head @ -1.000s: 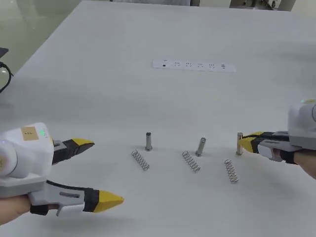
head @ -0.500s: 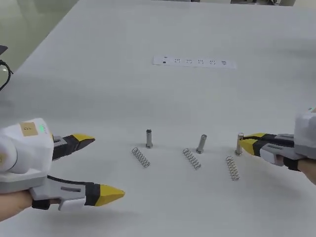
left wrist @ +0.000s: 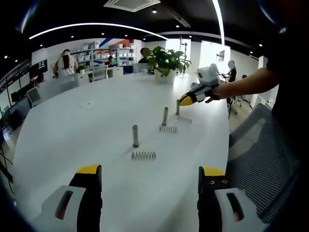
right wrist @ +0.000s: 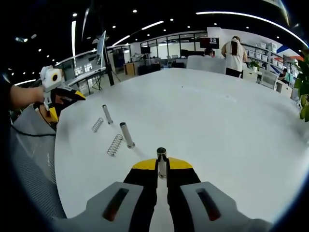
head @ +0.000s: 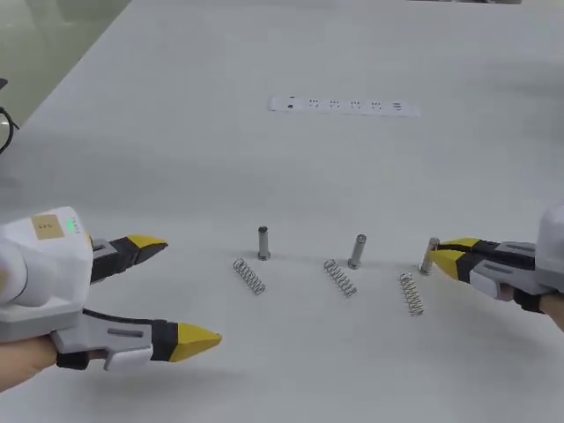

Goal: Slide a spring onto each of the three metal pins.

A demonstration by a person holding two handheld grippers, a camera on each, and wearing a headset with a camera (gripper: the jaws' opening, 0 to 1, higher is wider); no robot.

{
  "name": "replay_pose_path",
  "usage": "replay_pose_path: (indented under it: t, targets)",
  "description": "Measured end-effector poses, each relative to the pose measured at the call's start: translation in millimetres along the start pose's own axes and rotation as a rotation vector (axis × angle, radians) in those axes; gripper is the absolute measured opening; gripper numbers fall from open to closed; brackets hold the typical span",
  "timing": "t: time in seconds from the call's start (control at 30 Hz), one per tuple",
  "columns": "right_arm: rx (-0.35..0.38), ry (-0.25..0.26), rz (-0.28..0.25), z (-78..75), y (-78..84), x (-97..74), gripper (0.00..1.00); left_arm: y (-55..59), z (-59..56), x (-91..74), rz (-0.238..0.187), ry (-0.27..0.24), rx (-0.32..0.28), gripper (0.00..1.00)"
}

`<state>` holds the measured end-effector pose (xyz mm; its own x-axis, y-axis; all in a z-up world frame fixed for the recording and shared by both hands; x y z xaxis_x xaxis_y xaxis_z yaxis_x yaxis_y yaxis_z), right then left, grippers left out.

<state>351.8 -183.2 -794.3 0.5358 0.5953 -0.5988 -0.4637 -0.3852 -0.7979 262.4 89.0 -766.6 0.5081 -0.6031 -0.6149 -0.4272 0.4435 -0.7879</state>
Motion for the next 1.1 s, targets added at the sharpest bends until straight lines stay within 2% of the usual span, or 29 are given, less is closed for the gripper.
replay_pose_path:
  t: [0.8, 0.93, 0.97, 1.1]
  targets:
    - [-0.089, -0.012, 0.030, 5.3, 4.6, -2.5, 0.05, 1.8, -1.8, -2.7, -0.002, 0.002, -0.004, 0.77]
    - [-0.099, -0.017, 0.028, 6.2, 5.0, -1.8, 0.11, 2.4, -1.9, -4.0, -0.002, 0.002, -0.008, 0.77]
    - [-0.082, -0.028, 0.026, 7.8, 5.0, -1.4, 0.14, 2.2, -2.1, -4.4, -0.004, 0.002, -0.010, 0.77]
    - [-0.091, -0.020, 0.032, 6.4, 5.0, -1.6, 0.15, 0.8, -2.3, -4.8, -0.009, 0.001, -0.013, 0.77]
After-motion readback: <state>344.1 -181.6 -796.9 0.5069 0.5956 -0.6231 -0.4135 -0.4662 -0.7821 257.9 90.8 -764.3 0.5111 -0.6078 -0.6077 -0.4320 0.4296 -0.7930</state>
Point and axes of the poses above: the centre of the closed fingertips' face, and the gripper's own axes: x roughly forward along the fingers, z roughly to its left, y roughly out of its underside, the point moved 1 cm from there along -x, roughly backward along the fingers, and after that the axes turned 6 degrees about z, right-handed, at the moved point
